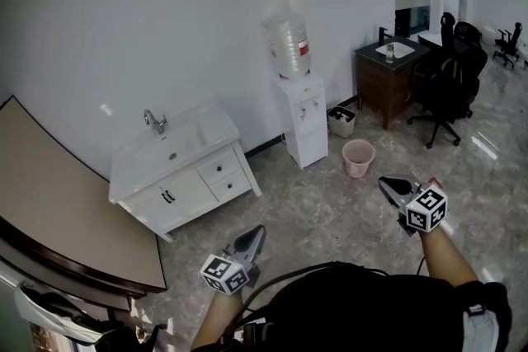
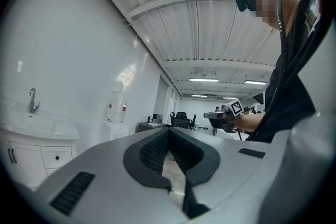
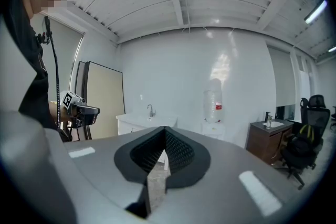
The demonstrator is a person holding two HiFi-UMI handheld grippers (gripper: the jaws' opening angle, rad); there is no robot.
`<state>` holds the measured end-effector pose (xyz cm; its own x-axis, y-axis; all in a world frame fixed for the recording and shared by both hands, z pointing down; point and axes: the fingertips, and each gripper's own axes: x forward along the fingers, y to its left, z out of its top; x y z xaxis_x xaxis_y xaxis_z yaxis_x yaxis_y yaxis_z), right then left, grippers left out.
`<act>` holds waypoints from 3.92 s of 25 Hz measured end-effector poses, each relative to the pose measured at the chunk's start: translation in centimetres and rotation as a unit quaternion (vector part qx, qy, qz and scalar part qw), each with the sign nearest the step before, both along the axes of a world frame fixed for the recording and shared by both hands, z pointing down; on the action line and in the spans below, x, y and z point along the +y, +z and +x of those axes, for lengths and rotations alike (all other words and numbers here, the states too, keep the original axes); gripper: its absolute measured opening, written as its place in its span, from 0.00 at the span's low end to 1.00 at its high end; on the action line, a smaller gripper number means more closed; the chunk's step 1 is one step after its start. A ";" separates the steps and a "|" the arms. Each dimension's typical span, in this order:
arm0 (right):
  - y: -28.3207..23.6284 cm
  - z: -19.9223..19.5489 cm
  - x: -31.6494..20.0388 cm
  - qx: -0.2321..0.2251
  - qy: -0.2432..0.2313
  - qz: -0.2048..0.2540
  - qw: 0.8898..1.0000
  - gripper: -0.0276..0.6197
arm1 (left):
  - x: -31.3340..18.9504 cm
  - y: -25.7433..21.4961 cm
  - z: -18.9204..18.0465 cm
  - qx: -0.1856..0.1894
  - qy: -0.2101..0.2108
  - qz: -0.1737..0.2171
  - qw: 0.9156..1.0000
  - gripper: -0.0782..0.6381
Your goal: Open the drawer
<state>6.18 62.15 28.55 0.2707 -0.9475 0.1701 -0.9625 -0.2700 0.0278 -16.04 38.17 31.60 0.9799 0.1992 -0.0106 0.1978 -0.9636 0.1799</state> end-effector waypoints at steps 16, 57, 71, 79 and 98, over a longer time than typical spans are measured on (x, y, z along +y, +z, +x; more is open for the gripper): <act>1.3 11.6 -8.0 -0.015 0.065 -0.020 0.998 0.04 | -9.3 1.5 16.1 -0.012 0.083 -0.013 0.996 0.11; 1.5 44.1 -33.7 -0.011 -0.086 -0.021 0.996 0.04 | -29.3 1.4 41.7 -0.011 -0.074 -0.024 0.997 0.11; 3.9 56.6 -35.3 -0.035 -0.088 -0.017 0.995 0.04 | -29.7 2.6 53.7 -0.029 -0.075 -0.024 0.996 0.11; 2.2 59.8 -42.6 -0.011 -0.058 -0.030 0.998 0.04 | -38.8 2.8 59.1 -0.010 -0.032 -0.022 0.999 0.11; 1.5 61.6 -66.6 -0.012 -0.090 -0.043 0.995 0.04 | -61.7 4.1 58.5 -0.004 -0.082 -0.041 0.996 0.11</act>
<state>67.77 -4.49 30.01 0.0934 -0.9621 0.2562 -0.9956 -0.0916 0.0192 42.50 -23.48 35.71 0.9993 0.0362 -0.0131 0.0384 -0.9648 0.2601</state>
